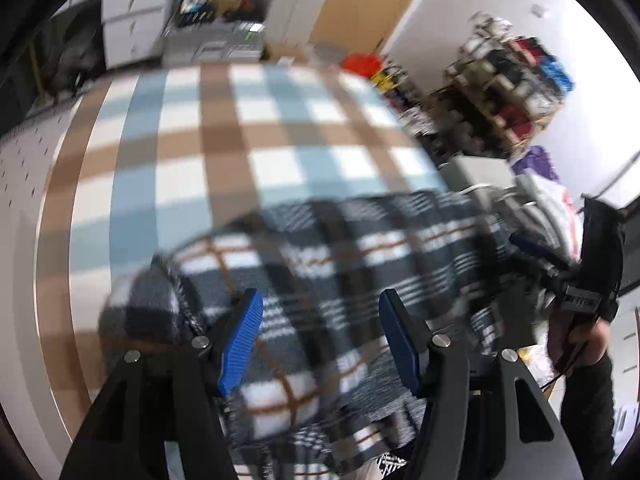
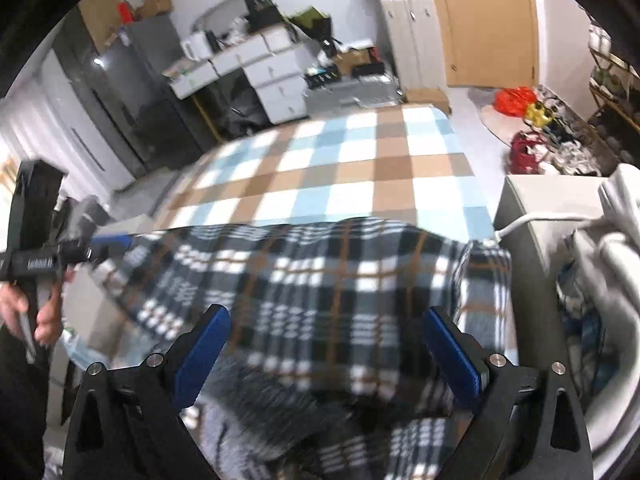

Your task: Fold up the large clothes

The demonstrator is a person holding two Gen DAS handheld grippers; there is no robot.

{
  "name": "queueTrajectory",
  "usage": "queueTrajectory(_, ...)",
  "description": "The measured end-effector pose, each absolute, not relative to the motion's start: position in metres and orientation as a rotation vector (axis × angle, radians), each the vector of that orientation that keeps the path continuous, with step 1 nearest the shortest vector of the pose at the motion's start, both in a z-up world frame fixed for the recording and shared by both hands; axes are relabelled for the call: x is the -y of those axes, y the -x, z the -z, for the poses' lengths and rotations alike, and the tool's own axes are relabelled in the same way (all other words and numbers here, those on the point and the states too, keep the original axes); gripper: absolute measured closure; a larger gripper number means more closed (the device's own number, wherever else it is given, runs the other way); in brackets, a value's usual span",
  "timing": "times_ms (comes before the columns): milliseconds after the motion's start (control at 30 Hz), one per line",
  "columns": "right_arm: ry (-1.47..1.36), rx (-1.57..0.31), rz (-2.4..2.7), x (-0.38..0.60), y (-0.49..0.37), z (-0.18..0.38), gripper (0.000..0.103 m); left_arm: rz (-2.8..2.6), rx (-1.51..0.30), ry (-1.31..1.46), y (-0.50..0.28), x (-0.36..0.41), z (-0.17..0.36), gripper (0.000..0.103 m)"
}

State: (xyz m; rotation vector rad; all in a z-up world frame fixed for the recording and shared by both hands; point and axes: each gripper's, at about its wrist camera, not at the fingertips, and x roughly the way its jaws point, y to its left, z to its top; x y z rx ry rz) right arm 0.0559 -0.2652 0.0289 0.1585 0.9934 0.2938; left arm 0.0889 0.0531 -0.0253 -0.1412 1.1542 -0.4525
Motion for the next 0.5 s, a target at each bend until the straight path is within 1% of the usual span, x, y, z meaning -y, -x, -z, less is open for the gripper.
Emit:
queueTrajectory(133, -0.124, -1.118, -0.219, 0.273, -0.087, 0.009, 0.005, 0.437, -1.194, 0.210, -0.068, -0.081, 0.049, 0.048)
queueTrajectory(267, -0.141, -1.256, -0.155, 0.290, -0.101, 0.053, 0.005, 0.408, -1.256, 0.257, -0.060, -0.092, 0.070, 0.048)
queueTrajectory(333, -0.152, -1.277, -0.151, 0.295, -0.102, 0.065, 0.005, 0.401, -1.272, 0.283, -0.056, -0.097, 0.078, 0.048)
queueTrajectory(400, -0.136, -1.280, -0.147, 0.294, -0.103, 0.072, 0.005, 0.407, -1.248, 0.316, -0.054, -0.099, 0.080, 0.048)
queueTrajectory(467, -0.065, -1.286, -0.128, 0.285, -0.103, 0.079, 0.000, 0.399, -1.230, 0.300, -0.051, -0.095, 0.080, 0.048)
queueTrajectory(500, -0.006, -1.299, -0.121, 0.277, -0.103, 0.082, 0.000, 0.393, -1.229, 0.279, -0.050, -0.091, 0.078, 0.048)
